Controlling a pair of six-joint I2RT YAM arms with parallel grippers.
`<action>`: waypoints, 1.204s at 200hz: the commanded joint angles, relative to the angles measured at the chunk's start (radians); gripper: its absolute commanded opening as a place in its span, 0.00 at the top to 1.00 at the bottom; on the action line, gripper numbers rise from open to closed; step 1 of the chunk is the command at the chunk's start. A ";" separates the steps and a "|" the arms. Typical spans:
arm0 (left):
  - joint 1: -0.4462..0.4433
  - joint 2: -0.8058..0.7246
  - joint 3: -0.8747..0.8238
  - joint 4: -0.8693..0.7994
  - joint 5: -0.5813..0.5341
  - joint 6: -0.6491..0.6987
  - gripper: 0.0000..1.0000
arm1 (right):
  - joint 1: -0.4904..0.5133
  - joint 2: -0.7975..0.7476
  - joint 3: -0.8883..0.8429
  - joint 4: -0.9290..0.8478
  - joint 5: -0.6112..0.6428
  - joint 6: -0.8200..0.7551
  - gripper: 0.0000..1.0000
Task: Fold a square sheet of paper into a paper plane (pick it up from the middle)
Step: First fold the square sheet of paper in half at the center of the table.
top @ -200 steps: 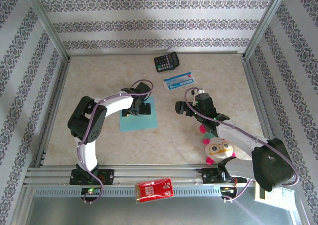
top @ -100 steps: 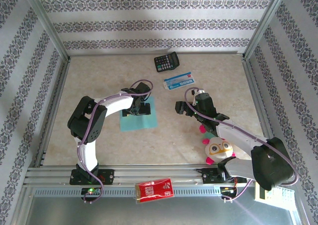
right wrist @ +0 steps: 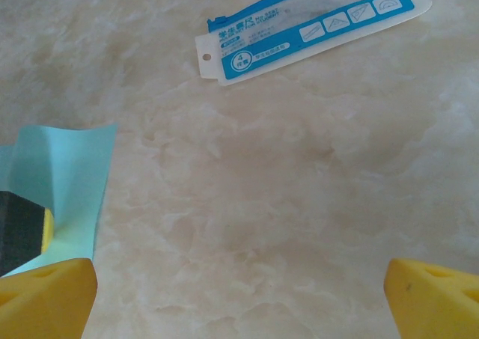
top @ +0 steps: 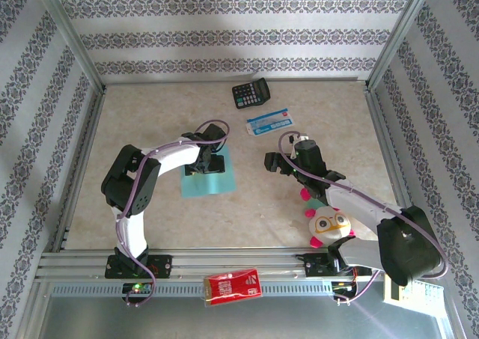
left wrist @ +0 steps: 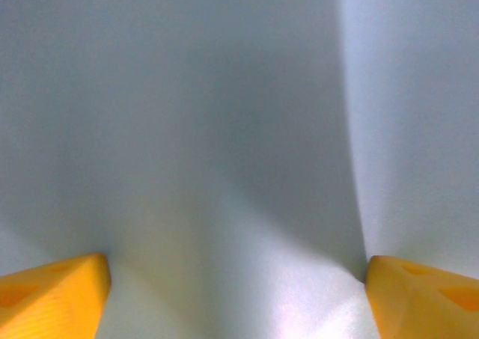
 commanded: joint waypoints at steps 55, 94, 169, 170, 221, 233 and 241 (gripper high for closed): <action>0.000 -0.032 -0.042 0.101 0.140 -0.006 0.38 | -0.011 0.015 -0.007 0.020 -0.017 0.021 0.02; -0.014 -0.110 -0.071 0.197 0.213 0.002 0.48 | -0.013 0.017 -0.007 0.021 -0.018 0.023 0.02; -0.025 -0.292 -0.211 0.534 0.674 -0.018 0.64 | -0.046 -0.036 -0.014 -0.006 0.003 0.007 0.02; -0.025 -0.297 -0.214 0.539 0.684 -0.020 0.64 | -0.048 -0.037 -0.015 -0.007 0.004 0.007 0.02; -0.007 -0.313 -0.330 0.600 0.874 -0.060 0.61 | -0.074 -0.074 -0.036 0.001 0.010 0.005 0.02; 0.006 -0.290 -0.346 0.612 0.899 -0.063 0.61 | -0.073 -0.051 -0.026 0.000 -0.004 0.006 0.02; 0.015 -0.279 -0.358 0.619 0.908 -0.054 0.59 | -0.072 -0.037 -0.021 -0.001 -0.012 0.006 0.02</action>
